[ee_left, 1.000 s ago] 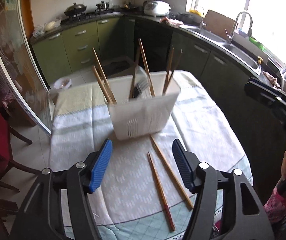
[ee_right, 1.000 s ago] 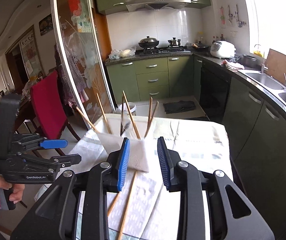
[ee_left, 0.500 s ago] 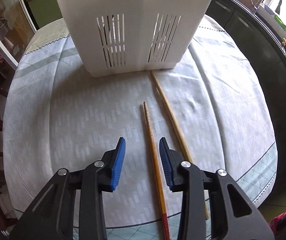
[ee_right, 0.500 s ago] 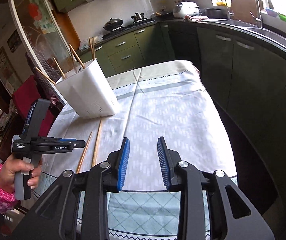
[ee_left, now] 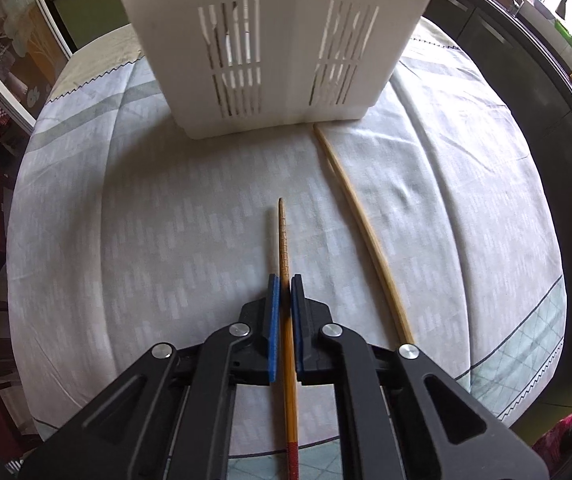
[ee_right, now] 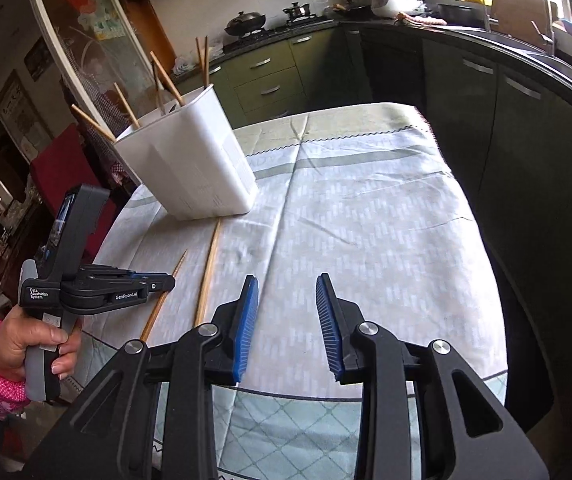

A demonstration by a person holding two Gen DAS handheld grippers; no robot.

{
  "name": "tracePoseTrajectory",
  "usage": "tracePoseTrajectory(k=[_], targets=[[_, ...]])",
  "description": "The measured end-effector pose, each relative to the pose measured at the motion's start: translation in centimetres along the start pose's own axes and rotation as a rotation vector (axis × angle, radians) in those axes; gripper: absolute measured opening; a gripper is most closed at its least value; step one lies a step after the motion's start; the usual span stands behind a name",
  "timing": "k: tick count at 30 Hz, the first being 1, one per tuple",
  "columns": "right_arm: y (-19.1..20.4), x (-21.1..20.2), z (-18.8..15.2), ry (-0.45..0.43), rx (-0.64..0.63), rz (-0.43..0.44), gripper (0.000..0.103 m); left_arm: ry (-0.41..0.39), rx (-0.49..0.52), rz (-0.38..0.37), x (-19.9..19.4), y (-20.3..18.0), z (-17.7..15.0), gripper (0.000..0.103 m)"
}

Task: Organize utensils
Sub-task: 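Close the left tool on the red-tipped chopstick while the right approaches another, then close the right tool on the last wooden chopstick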

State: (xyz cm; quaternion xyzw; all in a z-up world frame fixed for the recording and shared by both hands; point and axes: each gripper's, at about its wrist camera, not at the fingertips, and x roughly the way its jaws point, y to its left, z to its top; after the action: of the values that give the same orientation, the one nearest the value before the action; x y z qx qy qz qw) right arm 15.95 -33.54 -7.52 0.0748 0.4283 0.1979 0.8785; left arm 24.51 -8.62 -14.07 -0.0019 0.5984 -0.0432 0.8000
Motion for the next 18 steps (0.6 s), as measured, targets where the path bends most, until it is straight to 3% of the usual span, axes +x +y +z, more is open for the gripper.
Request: tracePoseTrajectory(k=[6, 12, 18], targets=[[5.4, 6.3, 1.8, 0.157, -0.126, 0.039, 0.031, -0.025, -0.073, 0.023, -1.0, 4.8, -0.2, 0.006], [10.3, 12.8, 3.4, 0.263, -0.231, -0.025, 0.028, -0.023, -0.111, 0.019, -0.6, 7.3, -0.4, 0.006], [11.3, 16.8, 4.0, 0.315, -0.243, -0.098, 0.025, -0.018, -0.106, -0.007, -0.1, 7.6, -0.4, 0.006]])
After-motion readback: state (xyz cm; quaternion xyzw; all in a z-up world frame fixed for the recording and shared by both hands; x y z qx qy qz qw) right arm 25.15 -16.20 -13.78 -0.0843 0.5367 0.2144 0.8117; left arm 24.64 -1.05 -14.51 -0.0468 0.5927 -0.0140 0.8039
